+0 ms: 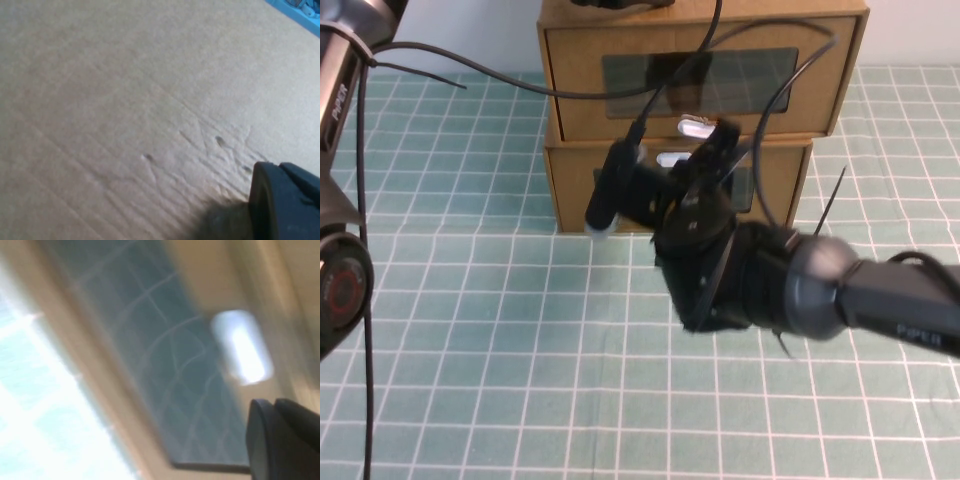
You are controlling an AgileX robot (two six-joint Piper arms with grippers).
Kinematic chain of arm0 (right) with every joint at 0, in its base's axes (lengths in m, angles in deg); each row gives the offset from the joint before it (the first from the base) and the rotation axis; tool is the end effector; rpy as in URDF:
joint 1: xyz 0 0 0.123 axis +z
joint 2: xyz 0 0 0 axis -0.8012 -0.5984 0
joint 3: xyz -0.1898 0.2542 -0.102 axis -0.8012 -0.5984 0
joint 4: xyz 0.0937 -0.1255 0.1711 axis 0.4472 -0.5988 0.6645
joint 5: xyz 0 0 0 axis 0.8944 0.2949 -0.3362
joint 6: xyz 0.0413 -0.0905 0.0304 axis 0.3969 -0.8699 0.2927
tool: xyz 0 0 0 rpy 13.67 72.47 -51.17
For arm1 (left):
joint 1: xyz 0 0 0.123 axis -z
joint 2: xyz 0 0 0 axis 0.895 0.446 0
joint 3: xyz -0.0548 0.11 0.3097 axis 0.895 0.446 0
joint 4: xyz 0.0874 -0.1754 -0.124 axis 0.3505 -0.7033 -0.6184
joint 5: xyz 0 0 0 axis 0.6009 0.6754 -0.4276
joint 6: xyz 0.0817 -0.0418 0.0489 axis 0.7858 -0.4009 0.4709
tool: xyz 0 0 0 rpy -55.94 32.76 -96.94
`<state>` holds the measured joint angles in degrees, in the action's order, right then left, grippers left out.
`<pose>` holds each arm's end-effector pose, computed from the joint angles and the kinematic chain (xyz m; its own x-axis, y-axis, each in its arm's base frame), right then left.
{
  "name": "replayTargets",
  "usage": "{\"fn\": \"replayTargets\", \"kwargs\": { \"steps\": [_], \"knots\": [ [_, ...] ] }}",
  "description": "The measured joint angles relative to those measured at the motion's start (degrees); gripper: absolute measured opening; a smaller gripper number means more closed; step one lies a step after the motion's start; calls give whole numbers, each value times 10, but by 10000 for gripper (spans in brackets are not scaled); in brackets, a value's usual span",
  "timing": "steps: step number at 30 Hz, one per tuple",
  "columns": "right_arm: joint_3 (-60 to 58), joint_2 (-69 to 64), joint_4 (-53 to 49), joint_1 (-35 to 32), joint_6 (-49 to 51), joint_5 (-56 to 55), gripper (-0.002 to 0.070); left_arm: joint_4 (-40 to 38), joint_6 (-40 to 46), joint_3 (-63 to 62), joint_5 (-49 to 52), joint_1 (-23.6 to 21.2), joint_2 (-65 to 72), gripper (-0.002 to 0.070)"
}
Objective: Open the shoe box
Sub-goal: 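Pull the top drawer of the cardboard box fully open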
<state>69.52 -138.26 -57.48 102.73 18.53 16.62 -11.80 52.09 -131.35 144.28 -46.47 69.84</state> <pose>0.3458 0.2952 0.2855 -0.1599 -0.8894 -0.4283 -0.3594 0.4566 -0.8138 0.4686 -0.2155 0.4088 -0.4726 0.2805 -0.8355 0.8032 0.5273 -0.2773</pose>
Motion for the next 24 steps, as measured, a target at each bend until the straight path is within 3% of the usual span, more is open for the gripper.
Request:
{"fn": "replayTargets", "kwargs": {
  "steps": [6,11,14,20,24],
  "knots": [
    [-34,9,-3,14,1,18,-11,0,-1,0,0,0,0,-6],
    [-34,12,-78,10,1,71,6,0,-1,0,0,0,0,-6],
    [-29,19,-94,-3,1,48,62,0,-1,0,0,0,0,-6],
    [-28,20,-98,-27,1,20,258,0,-1,0,0,0,0,-6],
    [-28,20,-99,-36,1,-8,293,0,-1,0,0,0,0,-6]
  ]
}}
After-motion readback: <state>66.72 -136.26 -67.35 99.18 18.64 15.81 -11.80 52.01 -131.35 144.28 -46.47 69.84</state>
